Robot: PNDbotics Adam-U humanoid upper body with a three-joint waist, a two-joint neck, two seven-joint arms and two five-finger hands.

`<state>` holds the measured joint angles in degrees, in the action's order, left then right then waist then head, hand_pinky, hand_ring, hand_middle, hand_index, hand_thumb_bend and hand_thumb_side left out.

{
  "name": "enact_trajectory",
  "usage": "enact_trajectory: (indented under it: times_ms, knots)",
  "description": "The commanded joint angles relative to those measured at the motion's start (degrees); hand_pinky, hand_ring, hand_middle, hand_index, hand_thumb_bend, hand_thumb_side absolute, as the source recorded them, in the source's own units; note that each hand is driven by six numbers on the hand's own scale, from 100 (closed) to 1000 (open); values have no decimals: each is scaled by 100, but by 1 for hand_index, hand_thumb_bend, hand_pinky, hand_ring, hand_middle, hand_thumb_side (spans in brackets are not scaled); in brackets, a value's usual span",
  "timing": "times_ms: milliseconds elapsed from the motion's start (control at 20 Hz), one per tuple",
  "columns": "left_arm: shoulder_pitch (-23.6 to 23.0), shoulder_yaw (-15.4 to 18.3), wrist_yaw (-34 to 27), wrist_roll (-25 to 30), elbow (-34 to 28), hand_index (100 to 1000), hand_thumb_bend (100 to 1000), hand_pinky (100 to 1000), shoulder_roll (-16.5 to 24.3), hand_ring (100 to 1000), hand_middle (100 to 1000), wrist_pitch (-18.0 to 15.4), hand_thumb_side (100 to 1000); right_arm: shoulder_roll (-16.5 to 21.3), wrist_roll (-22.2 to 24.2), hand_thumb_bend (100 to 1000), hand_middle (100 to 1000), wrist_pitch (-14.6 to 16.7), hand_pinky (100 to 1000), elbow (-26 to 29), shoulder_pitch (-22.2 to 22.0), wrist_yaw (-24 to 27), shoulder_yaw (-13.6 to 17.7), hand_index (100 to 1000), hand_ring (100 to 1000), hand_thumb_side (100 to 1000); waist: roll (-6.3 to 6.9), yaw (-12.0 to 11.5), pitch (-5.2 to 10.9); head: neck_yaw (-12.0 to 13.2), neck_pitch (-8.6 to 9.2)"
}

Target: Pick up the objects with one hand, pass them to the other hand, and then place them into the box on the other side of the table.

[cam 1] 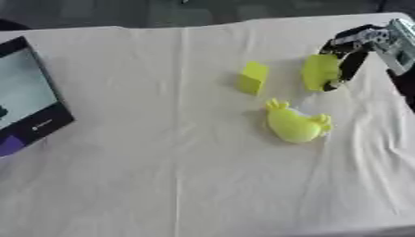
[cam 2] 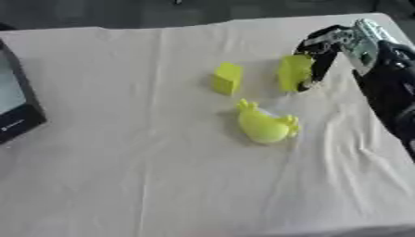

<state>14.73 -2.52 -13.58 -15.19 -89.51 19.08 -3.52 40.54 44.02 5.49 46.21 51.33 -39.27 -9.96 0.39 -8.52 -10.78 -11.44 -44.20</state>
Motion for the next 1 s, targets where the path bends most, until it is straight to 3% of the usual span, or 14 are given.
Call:
enact_trajectory:
  times_ms: [50, 350, 600, 750, 1000]
  knots:
    - [26, 0, 20, 23, -39, 692, 565, 879, 46, 676, 568, 27, 608, 200, -130, 453, 688, -17, 935, 153, 70, 90, 41, 668, 792, 100, 63, 18, -17, -21, 9]
    - [27, 11, 20, 12, -44, 692, 563, 880, 66, 676, 569, 22, 607, 223, -295, 425, 607, -172, 905, 247, 78, 237, 51, 616, 723, 100, 53, 43, -4, 41, 9]
    - [33, 17, 14, 9, -55, 692, 562, 881, 96, 676, 569, 20, 606, 326, -503, 390, 547, -318, 871, 677, 35, 448, 159, 560, 653, 100, 32, 76, 22, 122, 9]
    - [33, 24, 16, 4, -65, 692, 561, 880, 122, 676, 569, 16, 605, 430, -850, 388, 542, -450, 838, 1152, -108, 920, 308, 557, 622, 100, 18, 87, 39, 208, 9]
    - [78, 20, 12, 6, -129, 694, 557, 880, 200, 677, 570, 8, 601, 510, -1677, 397, 540, -827, 776, 1849, -565, 2139, 390, 557, 585, 100, -11, 94, 81, 272, 9]
